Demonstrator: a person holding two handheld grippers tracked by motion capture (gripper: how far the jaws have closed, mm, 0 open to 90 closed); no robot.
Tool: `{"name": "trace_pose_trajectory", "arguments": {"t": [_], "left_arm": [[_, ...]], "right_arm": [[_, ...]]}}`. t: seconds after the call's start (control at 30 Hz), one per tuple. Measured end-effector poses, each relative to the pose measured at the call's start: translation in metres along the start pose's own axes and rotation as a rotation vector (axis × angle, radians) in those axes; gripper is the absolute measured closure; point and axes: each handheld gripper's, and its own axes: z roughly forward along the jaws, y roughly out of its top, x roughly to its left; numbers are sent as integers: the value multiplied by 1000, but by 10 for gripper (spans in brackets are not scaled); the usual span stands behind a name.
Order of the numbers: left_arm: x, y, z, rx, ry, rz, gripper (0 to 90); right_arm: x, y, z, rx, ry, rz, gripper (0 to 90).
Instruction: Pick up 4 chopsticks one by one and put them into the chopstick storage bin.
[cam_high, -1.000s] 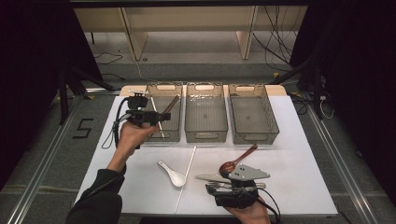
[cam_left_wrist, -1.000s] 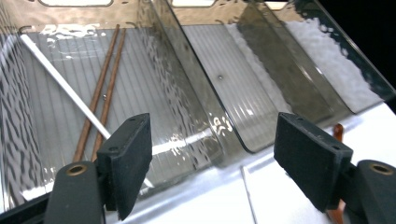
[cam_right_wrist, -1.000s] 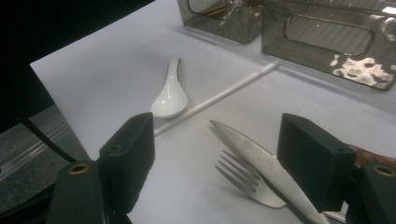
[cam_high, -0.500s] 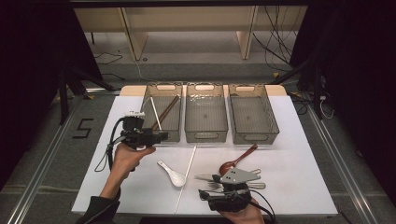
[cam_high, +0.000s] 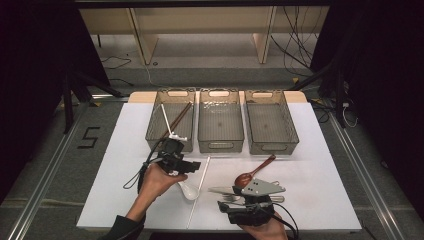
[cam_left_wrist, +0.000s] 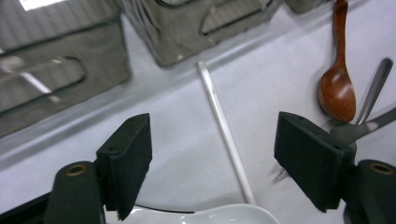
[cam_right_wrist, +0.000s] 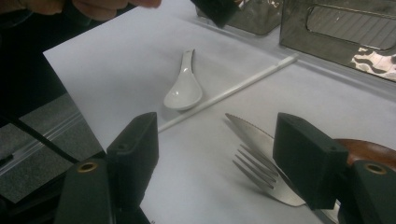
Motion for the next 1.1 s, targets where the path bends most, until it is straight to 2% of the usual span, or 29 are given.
{"name": "trace_pose_trajectory", "arguments": {"t": [0.03,0.13,0.27,0.43,0.63,0.67,0.93,1.1], "left_arm": [[-5,1,7,35,1,14,282],[-9,1,12,56,-9,23,295],[-14,2,22,90,1,43,333],[-15,2,38,135,-6,57,427],[-18,1,50,169,-3,55,508],[-20,1,54,186,-7,66,527],[-23,1,62,214,-14,76,602],[-26,1,66,236,4,93,620]], "right_arm": [[0,0,-1,2,-1,4,320],[-2,0,-2,-2,-6,2,320],[-3,0,-4,-5,-11,8,319],[-6,-1,-7,-7,-20,8,317],[-8,-2,-9,-11,-26,16,317],[-9,-2,-9,-12,-26,17,317],[-10,-3,-10,-12,-28,16,317],[-10,-3,-10,-12,-28,16,317]]}}
